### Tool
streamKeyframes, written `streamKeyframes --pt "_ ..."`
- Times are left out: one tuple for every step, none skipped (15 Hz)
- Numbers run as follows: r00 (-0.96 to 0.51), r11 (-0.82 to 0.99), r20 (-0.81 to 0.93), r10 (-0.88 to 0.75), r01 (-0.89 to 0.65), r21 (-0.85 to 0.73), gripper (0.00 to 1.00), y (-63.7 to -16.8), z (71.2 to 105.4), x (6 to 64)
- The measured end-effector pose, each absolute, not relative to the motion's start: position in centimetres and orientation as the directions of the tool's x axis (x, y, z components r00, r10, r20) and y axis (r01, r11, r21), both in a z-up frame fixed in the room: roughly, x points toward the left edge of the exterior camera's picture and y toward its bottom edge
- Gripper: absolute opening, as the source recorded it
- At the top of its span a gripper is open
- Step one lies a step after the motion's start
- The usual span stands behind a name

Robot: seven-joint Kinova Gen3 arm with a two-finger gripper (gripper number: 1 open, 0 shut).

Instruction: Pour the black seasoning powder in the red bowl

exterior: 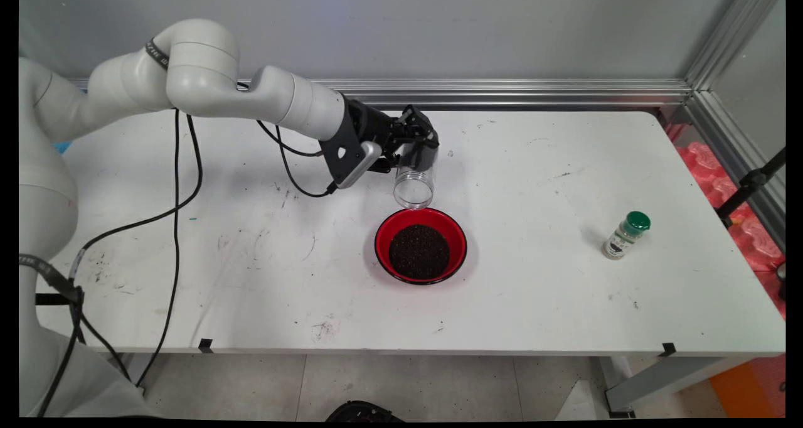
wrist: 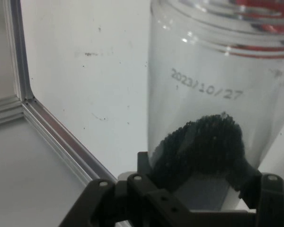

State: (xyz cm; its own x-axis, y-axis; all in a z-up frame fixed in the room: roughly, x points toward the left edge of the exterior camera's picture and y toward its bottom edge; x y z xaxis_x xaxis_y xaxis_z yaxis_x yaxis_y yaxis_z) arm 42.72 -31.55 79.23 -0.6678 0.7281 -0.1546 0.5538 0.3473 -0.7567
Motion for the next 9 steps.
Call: streamKeyframes --pt "-0.661 0.334 -0.171 0.731 0.565 -0.755 0.0 -31.42 79.22 42.66" --pt "-0.654 0.322 -0.185 0.733 0.574 -0.753 0.0 -31.31 79.2 42.6" --pt "-0.645 0.307 -0.202 0.737 0.585 -0.75 0.0 -31.17 79.18 42.52" --pt "-0.637 0.294 -0.215 0.74 0.595 -0.748 0.0 -31.05 79.17 42.44" --pt "-0.627 0.279 -0.231 0.744 0.606 -0.745 0.0 -30.9 79.15 42.33" --pt "-0.618 0.265 -0.245 0.747 0.615 -0.742 0.0 -30.77 79.14 42.24" --pt "-0.611 0.254 -0.257 0.749 0.622 -0.74 0.0 -30.67 79.13 42.16" --pt "-0.603 0.241 -0.27 0.751 0.63 -0.738 0.0 -30.56 79.14 42.06" --pt "-0.595 0.227 -0.285 0.752 0.639 -0.735 0.0 -30.45 79.14 41.97"
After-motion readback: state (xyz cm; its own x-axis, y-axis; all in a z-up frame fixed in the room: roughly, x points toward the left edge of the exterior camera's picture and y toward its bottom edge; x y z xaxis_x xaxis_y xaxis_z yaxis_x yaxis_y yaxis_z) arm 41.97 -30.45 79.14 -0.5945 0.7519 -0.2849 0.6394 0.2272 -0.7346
